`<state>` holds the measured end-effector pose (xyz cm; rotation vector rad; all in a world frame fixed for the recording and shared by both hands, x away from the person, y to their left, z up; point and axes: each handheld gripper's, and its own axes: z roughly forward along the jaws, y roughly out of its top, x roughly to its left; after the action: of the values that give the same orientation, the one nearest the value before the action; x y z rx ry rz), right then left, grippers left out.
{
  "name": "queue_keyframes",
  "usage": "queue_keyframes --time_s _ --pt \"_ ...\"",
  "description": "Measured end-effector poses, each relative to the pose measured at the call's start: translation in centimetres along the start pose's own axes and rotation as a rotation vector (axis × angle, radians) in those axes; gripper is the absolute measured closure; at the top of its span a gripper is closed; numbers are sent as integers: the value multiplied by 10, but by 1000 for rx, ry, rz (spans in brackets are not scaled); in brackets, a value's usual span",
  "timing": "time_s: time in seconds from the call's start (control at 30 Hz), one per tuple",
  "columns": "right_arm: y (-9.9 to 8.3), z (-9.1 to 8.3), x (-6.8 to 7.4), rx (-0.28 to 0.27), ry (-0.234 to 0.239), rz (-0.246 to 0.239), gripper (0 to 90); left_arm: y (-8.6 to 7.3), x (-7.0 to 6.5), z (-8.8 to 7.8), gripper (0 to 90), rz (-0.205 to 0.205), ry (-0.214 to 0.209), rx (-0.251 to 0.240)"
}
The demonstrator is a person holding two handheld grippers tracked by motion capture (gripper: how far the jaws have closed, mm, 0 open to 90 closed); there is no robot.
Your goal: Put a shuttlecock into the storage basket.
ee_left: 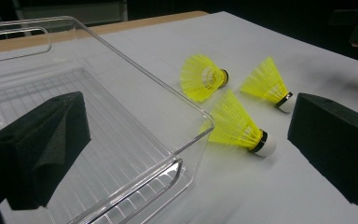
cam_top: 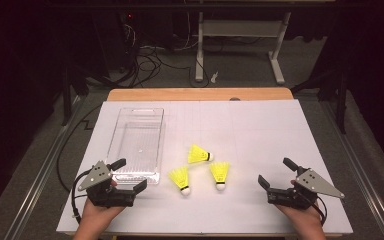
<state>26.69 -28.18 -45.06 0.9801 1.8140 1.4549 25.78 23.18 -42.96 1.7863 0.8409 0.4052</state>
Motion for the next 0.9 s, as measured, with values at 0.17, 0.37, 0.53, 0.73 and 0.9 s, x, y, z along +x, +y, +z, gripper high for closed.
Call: queue_keyframes --time_s 0.17,0.37,0.53,0.73,0.9 --pt "-1 0 0 1 -7 9 3 0 0 0 1 -4 1 -4" --pt "-1 -1 -3 -6 -10 22 2 0 1 2 1 -4 -3 0" --pt "-1 -2 -3 -9 -8 22 2 0 1 1 1 -8 -1 -3" --pt "0 -2 -3 -12 -2 15 3 0 2 2 1 -10 -5 -3" --pt "0 -3 -3 -14 1 14 3 0 1 2 1 -10 -4 -4"
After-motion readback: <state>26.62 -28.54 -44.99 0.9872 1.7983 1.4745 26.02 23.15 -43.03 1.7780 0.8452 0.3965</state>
